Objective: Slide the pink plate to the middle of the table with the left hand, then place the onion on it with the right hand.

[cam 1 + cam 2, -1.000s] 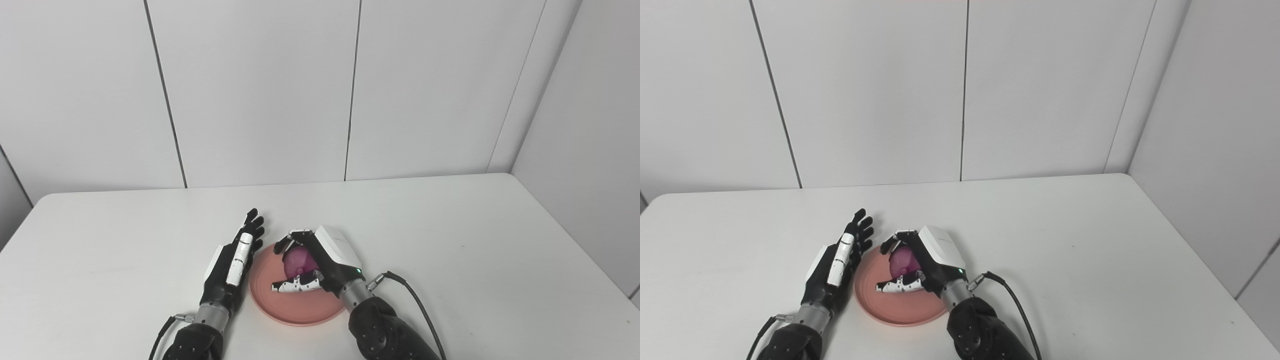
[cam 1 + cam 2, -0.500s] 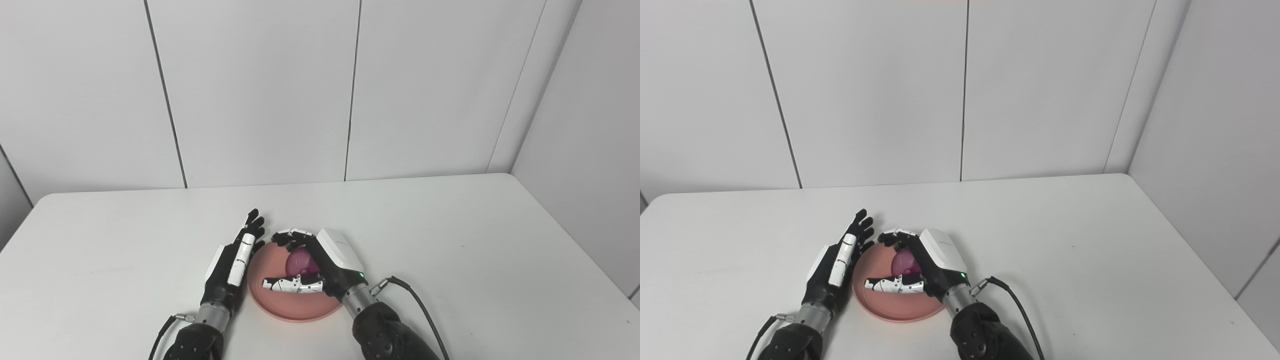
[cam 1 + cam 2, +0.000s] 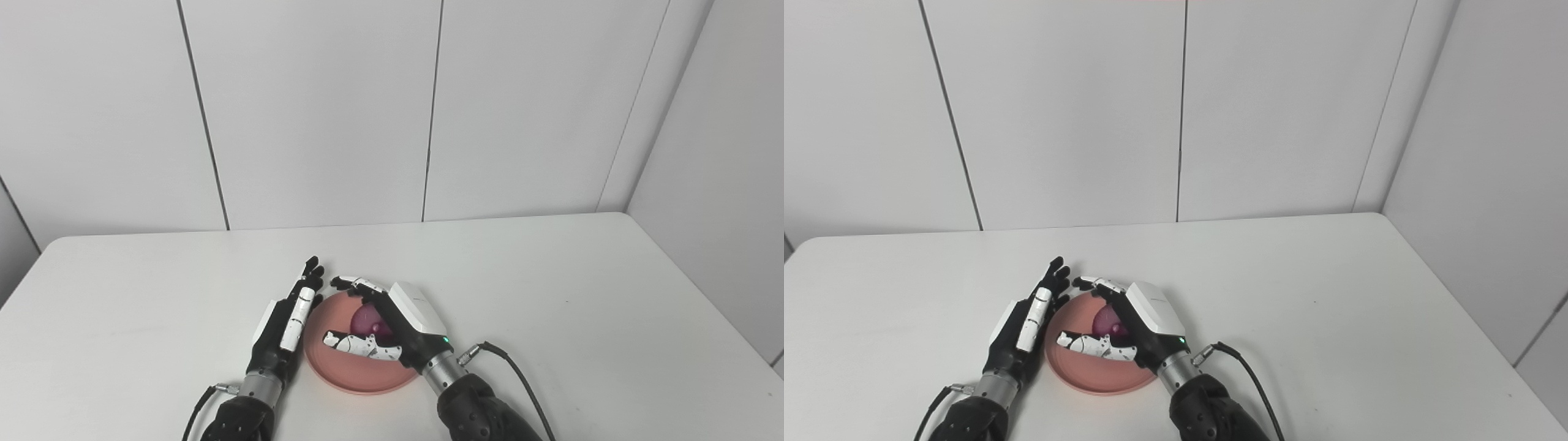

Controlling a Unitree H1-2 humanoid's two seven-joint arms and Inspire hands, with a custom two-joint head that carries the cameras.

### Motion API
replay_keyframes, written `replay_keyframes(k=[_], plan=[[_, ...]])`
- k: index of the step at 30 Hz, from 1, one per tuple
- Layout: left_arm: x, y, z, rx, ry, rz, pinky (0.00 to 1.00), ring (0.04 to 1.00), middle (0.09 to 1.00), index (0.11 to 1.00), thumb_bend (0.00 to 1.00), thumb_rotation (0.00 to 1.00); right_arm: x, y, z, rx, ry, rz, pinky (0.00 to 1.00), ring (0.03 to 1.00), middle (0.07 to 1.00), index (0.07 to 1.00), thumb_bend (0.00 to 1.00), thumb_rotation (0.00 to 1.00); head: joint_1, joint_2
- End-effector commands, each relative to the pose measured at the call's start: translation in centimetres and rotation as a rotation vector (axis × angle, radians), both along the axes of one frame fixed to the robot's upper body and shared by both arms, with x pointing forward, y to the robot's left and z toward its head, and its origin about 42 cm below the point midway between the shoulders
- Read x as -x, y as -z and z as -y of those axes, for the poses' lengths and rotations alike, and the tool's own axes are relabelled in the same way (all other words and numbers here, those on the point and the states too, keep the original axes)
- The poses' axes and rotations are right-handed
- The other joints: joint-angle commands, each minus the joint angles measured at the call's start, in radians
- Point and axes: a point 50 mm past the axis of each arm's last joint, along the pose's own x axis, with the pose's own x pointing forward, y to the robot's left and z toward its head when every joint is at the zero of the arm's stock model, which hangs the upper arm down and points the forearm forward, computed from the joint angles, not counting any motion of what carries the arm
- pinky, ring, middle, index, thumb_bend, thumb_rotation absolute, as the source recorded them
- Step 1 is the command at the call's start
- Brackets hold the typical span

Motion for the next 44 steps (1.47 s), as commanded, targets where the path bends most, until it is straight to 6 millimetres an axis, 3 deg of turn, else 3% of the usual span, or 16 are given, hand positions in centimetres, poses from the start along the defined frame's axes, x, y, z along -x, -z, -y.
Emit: replay_keyframes(k=[1,8,16,22,30,44], plan=[[-1.3,-2.4,0.6,0.017,0.012,0.091,0.98,0.988,0.992,0.979,0.63,1.00,-0.6,-2.6,0.1,-0.034,-0.023,0.104,0.75,0.818,0.848,0.846,0.69,0.93,0.002,-0.001],[-1.2,-2.4,0.4,0.021,-0.001,0.074,0.97,0.975,0.978,0.981,0.61,1.00,-0.8,-3.2,1.9,-0.061,0.042,0.139,0.79,0.852,0.890,0.881,0.65,0.96,0.010,-0.001],[-1.0,-2.2,-0.1,0.011,-0.004,0.068,0.99,0.978,0.979,0.983,0.63,1.00,-0.7,-2.8,4.7,-0.158,0.098,0.047,0.91,0.954,0.979,0.955,0.66,1.00,0.013,0.000],[-1.0,-2.0,-0.5,0.002,-0.012,0.072,0.99,0.981,0.981,0.984,0.63,1.00,-0.7,-2.7,5.9,-0.165,0.147,0.004,0.93,0.971,0.997,0.981,0.61,1.00,0.016,-0.004],[-1.0,-1.8,-0.8,-0.011,-0.017,0.078,0.99,0.983,0.983,0.986,0.64,1.00,-0.7,-2.2,6.8,-0.158,0.204,-0.026,0.97,0.970,0.990,0.991,0.60,1.00,0.021,-0.004],[-1.0,-1.4,-1.6,-0.017,-0.030,0.063,1.00,0.986,0.986,0.987,0.64,1.00,-1.1,-0.8,7.2,-0.202,0.291,-0.133,1.00,0.996,1.000,0.999,0.69,1.00,0.026,-0.004]])
